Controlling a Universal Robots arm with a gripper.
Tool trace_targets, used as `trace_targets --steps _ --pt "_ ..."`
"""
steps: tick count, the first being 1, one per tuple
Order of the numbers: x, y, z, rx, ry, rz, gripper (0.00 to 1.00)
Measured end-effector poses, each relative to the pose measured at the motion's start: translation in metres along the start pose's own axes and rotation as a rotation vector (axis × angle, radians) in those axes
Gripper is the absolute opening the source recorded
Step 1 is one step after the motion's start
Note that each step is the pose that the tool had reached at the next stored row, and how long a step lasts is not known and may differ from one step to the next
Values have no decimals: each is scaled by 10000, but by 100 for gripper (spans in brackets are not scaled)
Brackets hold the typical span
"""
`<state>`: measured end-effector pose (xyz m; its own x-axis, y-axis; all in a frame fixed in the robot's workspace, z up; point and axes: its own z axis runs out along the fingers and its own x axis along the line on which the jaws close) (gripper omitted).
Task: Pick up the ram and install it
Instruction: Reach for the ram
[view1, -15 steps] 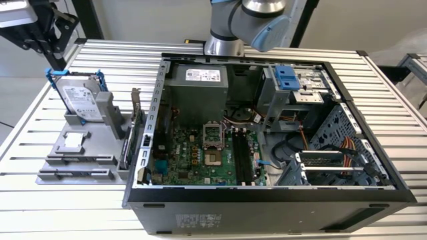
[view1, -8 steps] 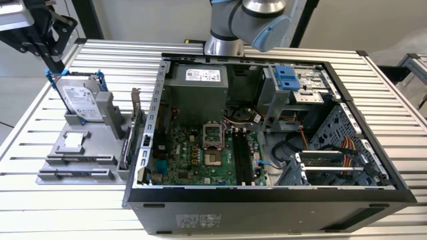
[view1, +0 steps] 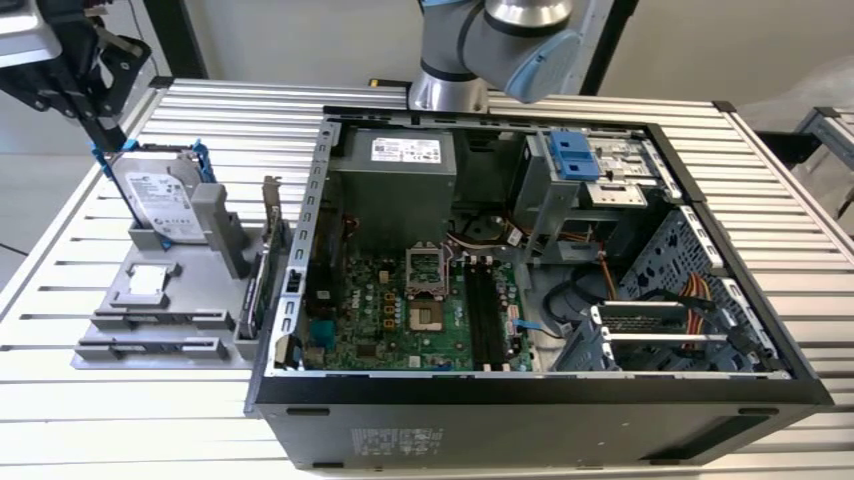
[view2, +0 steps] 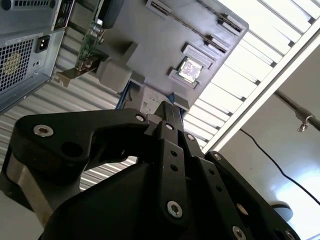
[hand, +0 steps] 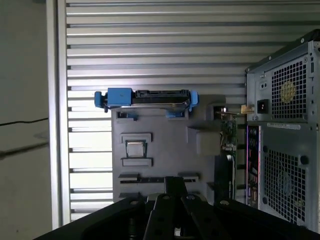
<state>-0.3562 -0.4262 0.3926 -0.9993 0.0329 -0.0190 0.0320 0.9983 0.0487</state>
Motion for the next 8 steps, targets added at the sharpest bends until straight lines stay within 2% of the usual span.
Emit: trace_targets --steps 8 --pt "-2 -79 -4 0 0 0 0"
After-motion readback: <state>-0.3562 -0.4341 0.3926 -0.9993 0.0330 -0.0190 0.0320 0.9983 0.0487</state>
